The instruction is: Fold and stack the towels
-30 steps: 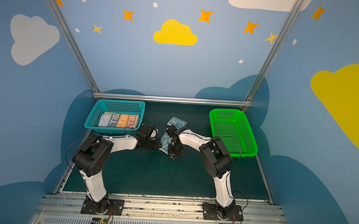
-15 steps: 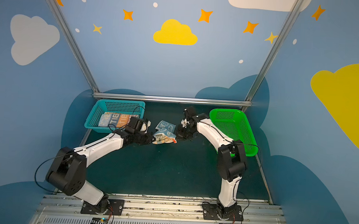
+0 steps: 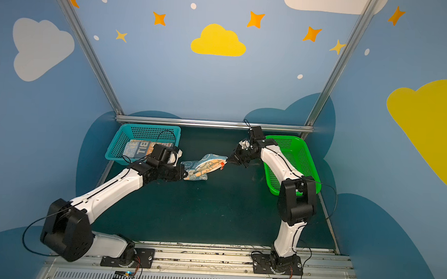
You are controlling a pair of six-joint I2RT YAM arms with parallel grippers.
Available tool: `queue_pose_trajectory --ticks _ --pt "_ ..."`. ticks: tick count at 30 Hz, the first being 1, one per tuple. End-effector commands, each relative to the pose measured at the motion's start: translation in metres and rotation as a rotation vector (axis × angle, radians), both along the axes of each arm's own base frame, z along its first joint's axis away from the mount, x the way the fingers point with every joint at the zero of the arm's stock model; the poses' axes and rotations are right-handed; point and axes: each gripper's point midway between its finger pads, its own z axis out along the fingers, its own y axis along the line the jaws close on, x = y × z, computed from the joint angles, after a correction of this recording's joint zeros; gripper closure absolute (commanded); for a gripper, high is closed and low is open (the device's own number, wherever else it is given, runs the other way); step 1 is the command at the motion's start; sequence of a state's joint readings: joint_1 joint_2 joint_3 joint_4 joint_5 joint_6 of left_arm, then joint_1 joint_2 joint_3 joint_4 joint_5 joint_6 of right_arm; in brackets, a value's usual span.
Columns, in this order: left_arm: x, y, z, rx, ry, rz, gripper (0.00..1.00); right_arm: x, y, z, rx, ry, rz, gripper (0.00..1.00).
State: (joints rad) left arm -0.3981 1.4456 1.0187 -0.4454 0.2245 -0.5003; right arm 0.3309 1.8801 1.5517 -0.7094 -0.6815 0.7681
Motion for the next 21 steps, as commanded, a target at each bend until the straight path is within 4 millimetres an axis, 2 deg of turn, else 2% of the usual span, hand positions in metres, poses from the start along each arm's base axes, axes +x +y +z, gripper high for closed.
queue_pose_trajectory --ticks 1,4,7,10,12,13,15,18,20,21 --pt "0.000 0.006 -0.033 0.045 0.086 -0.004 0.97 -0.005 -0.007 -0.040 -0.063 0.079 0.000 1.00" --pt "0.007 -0.005 -0.050 0.029 0.138 -0.034 0.97 -0.007 -0.015 -0.067 -0.118 0.118 -0.004 1.00" --pt "0.018 -0.013 -0.063 0.026 0.171 -0.047 0.97 -0.004 -0.021 -0.085 -0.155 0.142 -0.005 1.00" --pt "0.030 -0.020 -0.070 0.018 0.191 -0.054 0.97 0.002 -0.032 -0.104 -0.200 0.171 -0.012 1.00" --pt "0.034 -0.024 -0.072 0.010 0.201 -0.059 0.97 0.007 -0.038 -0.109 -0.216 0.171 -0.014 1.00" --pt "0.036 -0.026 -0.072 0.006 0.202 -0.061 0.97 0.008 -0.039 -0.109 -0.220 0.166 -0.007 0.95" --pt "0.039 -0.027 -0.071 0.003 0.203 -0.063 0.97 0.010 -0.042 -0.102 -0.260 0.135 0.011 0.77" --pt "0.041 -0.028 -0.068 0.001 0.200 -0.064 0.97 0.007 -0.046 -0.082 -0.370 0.042 0.068 0.53" --pt "0.041 -0.029 -0.065 -0.003 0.198 -0.068 0.97 0.004 -0.044 -0.068 -0.409 -0.026 0.108 0.40" --pt "0.041 -0.030 -0.063 -0.005 0.195 -0.069 0.97 0.002 -0.042 -0.065 -0.426 -0.050 0.129 0.37"
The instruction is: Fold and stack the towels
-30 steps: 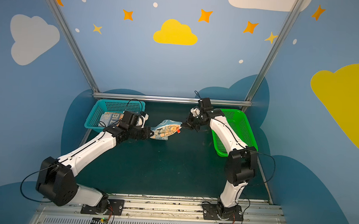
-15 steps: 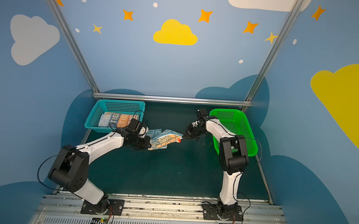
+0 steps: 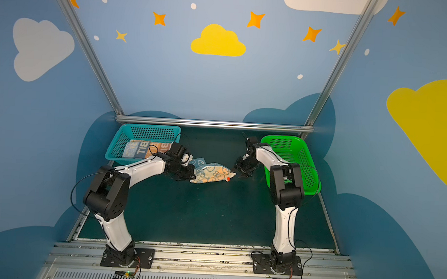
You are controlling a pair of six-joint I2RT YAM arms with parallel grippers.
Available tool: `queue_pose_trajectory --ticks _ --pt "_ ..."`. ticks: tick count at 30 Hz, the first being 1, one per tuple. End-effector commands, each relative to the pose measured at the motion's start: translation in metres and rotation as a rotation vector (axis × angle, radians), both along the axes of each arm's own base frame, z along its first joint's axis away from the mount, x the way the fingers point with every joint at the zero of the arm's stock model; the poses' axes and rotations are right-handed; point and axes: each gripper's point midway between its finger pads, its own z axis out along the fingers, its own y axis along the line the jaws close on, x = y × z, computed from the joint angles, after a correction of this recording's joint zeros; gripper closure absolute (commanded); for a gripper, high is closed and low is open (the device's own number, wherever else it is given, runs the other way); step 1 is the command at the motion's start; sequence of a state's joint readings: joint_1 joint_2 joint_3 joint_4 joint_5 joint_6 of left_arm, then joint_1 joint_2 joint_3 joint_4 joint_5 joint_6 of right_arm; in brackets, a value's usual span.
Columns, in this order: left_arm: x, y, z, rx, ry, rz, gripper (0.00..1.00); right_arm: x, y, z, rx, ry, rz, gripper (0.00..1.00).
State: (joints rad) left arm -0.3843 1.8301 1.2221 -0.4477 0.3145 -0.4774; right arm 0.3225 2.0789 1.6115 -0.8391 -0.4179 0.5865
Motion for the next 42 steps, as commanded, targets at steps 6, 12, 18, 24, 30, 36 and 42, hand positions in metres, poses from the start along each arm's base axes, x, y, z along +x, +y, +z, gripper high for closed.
queue_pose_trajectory --ticks 6,12,18,24,30,36,42 --pt "-0.001 -0.004 0.011 -0.016 -0.006 -0.023 0.97 0.000 0.007 0.028 -0.214 -0.165 0.234 0.29" --pt "-0.002 -0.005 0.014 -0.015 -0.006 -0.036 0.97 0.026 0.007 0.016 -0.274 -0.200 0.329 0.32" --pt "-0.003 -0.004 0.015 -0.014 -0.003 -0.038 0.97 0.027 0.010 0.005 -0.310 -0.194 0.460 0.36" --pt "-0.001 -0.005 0.017 -0.025 0.000 -0.038 0.97 0.024 0.009 0.008 -0.336 -0.216 0.471 0.37" --pt "-0.002 -0.004 0.018 -0.024 0.006 -0.041 0.97 0.012 0.007 0.033 -0.278 -0.269 0.427 0.36" --pt "-0.002 -0.003 0.019 -0.024 0.008 -0.045 0.97 0.002 0.004 0.022 -0.262 -0.269 0.448 0.35" --pt "-0.003 -0.004 0.019 -0.026 0.011 -0.049 0.97 0.016 0.014 0.004 -0.257 -0.262 0.489 0.37"
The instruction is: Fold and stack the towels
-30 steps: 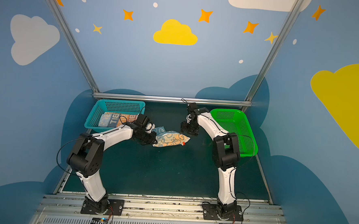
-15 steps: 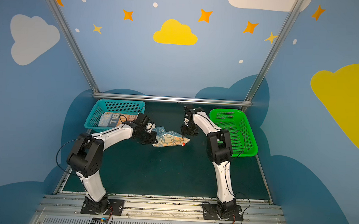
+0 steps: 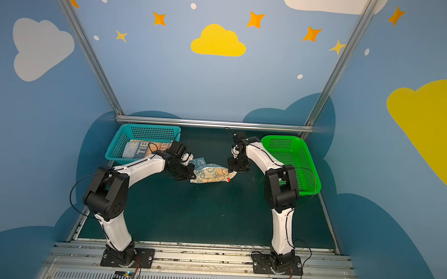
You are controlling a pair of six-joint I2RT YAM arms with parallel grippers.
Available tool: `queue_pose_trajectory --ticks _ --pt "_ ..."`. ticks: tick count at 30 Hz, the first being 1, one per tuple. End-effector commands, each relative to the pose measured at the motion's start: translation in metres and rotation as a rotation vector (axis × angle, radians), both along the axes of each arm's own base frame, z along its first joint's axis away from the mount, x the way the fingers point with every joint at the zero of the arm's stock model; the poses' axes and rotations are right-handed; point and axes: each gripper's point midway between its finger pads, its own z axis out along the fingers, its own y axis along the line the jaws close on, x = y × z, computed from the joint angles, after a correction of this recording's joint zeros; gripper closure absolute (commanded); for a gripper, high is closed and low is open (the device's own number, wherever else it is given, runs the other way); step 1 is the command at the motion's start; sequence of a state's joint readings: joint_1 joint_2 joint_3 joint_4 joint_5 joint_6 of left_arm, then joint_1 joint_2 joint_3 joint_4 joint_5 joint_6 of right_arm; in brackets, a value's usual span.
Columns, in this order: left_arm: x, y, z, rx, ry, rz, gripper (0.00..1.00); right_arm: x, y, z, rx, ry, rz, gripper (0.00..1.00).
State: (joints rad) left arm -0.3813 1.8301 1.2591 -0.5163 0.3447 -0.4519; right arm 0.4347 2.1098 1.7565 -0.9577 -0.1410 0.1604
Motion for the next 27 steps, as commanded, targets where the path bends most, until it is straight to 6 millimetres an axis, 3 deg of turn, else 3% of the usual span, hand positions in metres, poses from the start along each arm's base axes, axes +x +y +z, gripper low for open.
queue_pose_trajectory --ticks 1,12,15,17,21,27 --pt "0.002 -0.002 0.012 -0.018 -0.017 -0.017 0.97 0.012 0.007 -0.009 0.003 -0.008 0.035 0.37" --pt "0.001 0.001 0.015 -0.022 -0.015 -0.018 0.97 0.024 0.006 -0.033 -0.037 0.011 0.062 0.46" --pt "-0.001 0.001 0.016 -0.025 -0.014 -0.017 0.97 0.020 0.013 -0.032 0.000 0.030 0.075 0.56" --pt "0.000 0.002 0.017 -0.031 -0.013 -0.011 0.97 0.014 0.018 -0.029 0.023 0.040 0.085 0.69" --pt "-0.002 0.003 0.024 -0.040 -0.020 -0.002 0.97 -0.001 0.028 -0.009 0.095 0.046 0.093 0.99" --pt "-0.013 0.006 0.046 -0.056 -0.033 0.014 0.90 -0.037 0.047 0.052 0.261 0.026 0.116 1.00"
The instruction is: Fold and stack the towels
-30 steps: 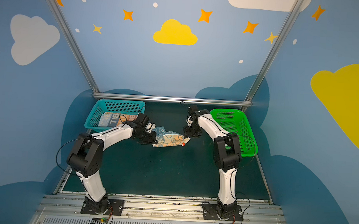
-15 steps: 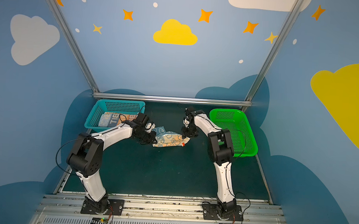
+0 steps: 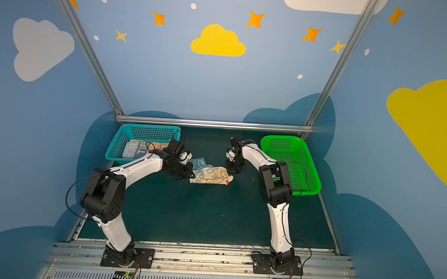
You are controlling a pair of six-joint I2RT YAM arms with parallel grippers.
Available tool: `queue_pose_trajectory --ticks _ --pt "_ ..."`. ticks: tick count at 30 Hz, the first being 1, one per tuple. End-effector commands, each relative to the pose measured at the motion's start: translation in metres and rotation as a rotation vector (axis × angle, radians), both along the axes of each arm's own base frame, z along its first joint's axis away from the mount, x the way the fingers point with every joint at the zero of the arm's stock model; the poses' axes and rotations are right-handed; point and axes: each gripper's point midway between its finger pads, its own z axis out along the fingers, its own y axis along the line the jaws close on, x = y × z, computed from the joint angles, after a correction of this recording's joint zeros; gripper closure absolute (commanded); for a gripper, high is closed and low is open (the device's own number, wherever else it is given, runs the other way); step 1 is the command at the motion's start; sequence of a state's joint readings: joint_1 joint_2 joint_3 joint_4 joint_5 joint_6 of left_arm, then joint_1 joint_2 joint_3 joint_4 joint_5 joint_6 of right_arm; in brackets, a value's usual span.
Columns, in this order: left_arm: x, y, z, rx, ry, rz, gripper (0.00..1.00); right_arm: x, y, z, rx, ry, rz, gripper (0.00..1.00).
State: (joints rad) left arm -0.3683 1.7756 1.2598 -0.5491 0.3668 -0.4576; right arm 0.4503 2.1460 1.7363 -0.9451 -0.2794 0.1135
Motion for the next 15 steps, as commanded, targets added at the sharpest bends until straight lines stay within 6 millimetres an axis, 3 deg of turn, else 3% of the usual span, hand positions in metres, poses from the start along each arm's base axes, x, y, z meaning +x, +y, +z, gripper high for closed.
queue_pose_trajectory --ticks 1,4,8,12,15 --pt "-0.012 0.004 0.030 -0.033 -0.029 0.012 0.89 -0.024 0.026 0.076 0.195 -0.051 0.028 1.00" --pt "-0.015 0.009 0.036 -0.032 -0.048 0.042 0.80 -0.028 0.029 0.094 0.257 -0.044 0.002 1.00" --pt "0.001 0.007 0.024 -0.036 -0.031 0.064 0.68 -0.011 0.038 0.094 0.292 0.028 -0.068 1.00" --pt "0.034 -0.004 0.011 -0.029 -0.016 0.044 0.71 0.018 0.047 0.086 0.322 0.095 -0.153 1.00" --pt "0.059 -0.009 -0.007 -0.004 -0.006 0.039 0.72 0.041 0.040 0.068 0.313 0.145 -0.237 1.00"
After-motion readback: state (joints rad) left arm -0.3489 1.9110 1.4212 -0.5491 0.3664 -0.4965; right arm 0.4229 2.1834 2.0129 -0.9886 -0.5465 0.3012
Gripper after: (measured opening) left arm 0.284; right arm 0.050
